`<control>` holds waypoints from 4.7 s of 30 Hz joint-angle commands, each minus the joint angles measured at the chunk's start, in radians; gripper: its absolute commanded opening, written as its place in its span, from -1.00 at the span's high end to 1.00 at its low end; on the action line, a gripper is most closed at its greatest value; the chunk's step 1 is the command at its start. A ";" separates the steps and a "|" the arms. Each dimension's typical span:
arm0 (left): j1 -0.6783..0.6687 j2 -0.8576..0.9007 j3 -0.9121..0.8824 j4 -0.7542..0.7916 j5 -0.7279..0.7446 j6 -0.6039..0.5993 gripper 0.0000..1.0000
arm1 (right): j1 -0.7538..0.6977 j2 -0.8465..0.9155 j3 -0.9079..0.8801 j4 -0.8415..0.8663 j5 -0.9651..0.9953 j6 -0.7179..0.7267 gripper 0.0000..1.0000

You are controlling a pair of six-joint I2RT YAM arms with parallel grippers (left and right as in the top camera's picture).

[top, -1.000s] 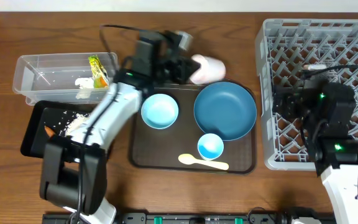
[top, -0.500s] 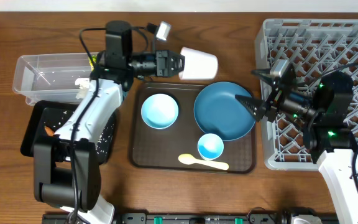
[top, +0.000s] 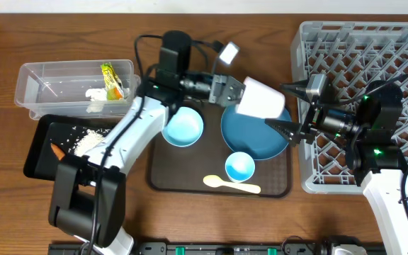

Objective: Sort waste into correct bins and load items into the dishwasher rack
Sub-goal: 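Lift the pink cup and hand it to the right gripper, then carry the pink cup right and set it in the gray dish rack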

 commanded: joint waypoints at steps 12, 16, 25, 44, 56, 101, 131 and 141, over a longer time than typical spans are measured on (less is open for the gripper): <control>-0.043 -0.004 0.006 0.029 0.018 -0.061 0.88 | 0.037 0.004 0.021 0.091 -0.082 -0.016 -0.63; -0.045 -0.004 0.006 0.085 0.018 -0.135 0.87 | 0.037 0.004 0.021 0.089 -0.084 -0.015 -0.60; -0.066 -0.004 0.006 0.169 0.021 -0.195 0.88 | 0.037 0.004 0.021 0.100 -0.097 -0.016 -0.63; -0.068 -0.004 0.006 0.170 0.021 -0.194 0.88 | 0.036 0.004 0.020 0.128 -0.097 -0.016 -0.38; -0.051 -0.004 0.006 0.170 0.018 -0.074 0.84 | 0.034 0.004 0.021 0.127 -0.025 0.066 -0.27; 0.309 -0.137 0.006 -0.775 -0.874 0.597 0.51 | -0.496 0.001 0.202 -0.331 0.786 0.298 -0.09; 0.309 -0.292 0.006 -0.840 -0.998 0.597 0.49 | -0.951 0.364 0.401 -0.614 1.049 0.418 -0.06; 0.309 -0.292 0.006 -0.861 -0.998 0.596 0.49 | -0.953 0.518 0.401 -0.536 0.933 0.418 -0.09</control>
